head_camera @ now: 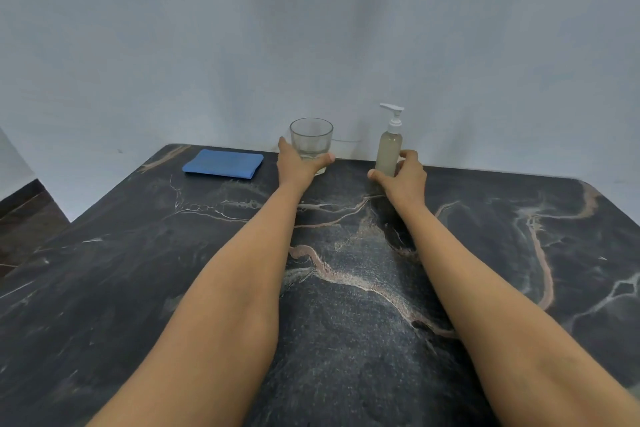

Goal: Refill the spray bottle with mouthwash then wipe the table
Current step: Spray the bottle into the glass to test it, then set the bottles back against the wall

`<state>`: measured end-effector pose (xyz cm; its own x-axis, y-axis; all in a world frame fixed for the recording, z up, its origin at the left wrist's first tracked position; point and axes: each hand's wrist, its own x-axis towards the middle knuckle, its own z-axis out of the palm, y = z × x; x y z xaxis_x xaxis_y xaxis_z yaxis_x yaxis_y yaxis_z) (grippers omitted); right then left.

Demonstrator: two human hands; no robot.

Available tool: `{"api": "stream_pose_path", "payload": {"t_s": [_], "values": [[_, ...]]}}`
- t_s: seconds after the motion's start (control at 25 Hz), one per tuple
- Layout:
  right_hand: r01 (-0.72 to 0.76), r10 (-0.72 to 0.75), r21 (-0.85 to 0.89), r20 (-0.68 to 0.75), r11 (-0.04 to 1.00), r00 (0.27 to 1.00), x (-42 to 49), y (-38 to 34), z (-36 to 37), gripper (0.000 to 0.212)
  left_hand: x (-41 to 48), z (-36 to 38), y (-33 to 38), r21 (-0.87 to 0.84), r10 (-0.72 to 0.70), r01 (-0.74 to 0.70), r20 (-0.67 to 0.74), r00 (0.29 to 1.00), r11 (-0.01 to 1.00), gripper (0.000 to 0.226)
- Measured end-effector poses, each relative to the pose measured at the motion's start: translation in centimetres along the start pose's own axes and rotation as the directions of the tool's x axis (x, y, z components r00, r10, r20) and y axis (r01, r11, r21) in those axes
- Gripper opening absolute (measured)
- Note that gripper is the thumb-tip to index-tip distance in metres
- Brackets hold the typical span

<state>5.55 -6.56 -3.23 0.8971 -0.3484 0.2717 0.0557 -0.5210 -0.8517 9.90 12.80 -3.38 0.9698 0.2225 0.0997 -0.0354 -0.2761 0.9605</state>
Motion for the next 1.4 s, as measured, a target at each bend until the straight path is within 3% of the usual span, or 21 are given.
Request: {"api": "stream_pose_path", "payload": {"t_s": [0.2,0.32,0.72,0.88,1.0,1.12,1.24,1.4], "values": [[0.008,-0.009,-0.044,-0.015,0.999,1.0,-4.9,-2.0,-2.6,0.058,-5.6,-1.5,1.5,0.007,-0.051,0.052,-0.087,0.995,0.999,0.105],[-0.004,0.004,-0.066,-0.001,0.998,1.0,-9.5,-3.5,-5.1,0.05,-10.5,-2.7,3.1,0.059,-0.059,0.062,-0.048,0.997,0.996,0.096],[0.045,-0.045,-0.063,0.008,0.997,0.999,-27.4,-5.7,-14.7,0.037,-30.8,-5.4,6.9,0.134,0.211,-0.237,0.185,0.96,0.962,0.054],[0.112,-0.118,-0.043,-0.156,0.993,0.981,-32.3,-4.5,-17.8,0.035,-36.2,-5.7,6.3,0.166,0.276,-0.304,0.175,0.945,0.938,0.048],[0.08,-0.112,-0.1,-0.375,0.992,0.92,-34.4,-3.1,-19.7,0.046,-38.7,-5.8,5.5,0.196,0.268,-0.304,0.189,0.945,0.932,0.046],[-0.123,0.032,-0.143,-0.519,0.982,0.854,-33.9,-2.5,-20.9,0.074,-39.6,-5.8,5.0,0.208,0.247,-0.286,0.193,0.95,0.936,0.045],[-0.213,0.115,-0.154,-0.482,0.965,0.869,-32.1,-2.4,-21.6,0.095,-39.7,-5.6,5.0,0.214,0.256,-0.296,0.193,0.947,0.931,0.044],[-0.236,0.166,-0.104,-0.449,0.966,0.878,-30.3,-1.6,-21.2,0.101,-39.1,-5.7,4.7,0.215,0.269,-0.307,0.187,0.945,0.927,0.039]]}}
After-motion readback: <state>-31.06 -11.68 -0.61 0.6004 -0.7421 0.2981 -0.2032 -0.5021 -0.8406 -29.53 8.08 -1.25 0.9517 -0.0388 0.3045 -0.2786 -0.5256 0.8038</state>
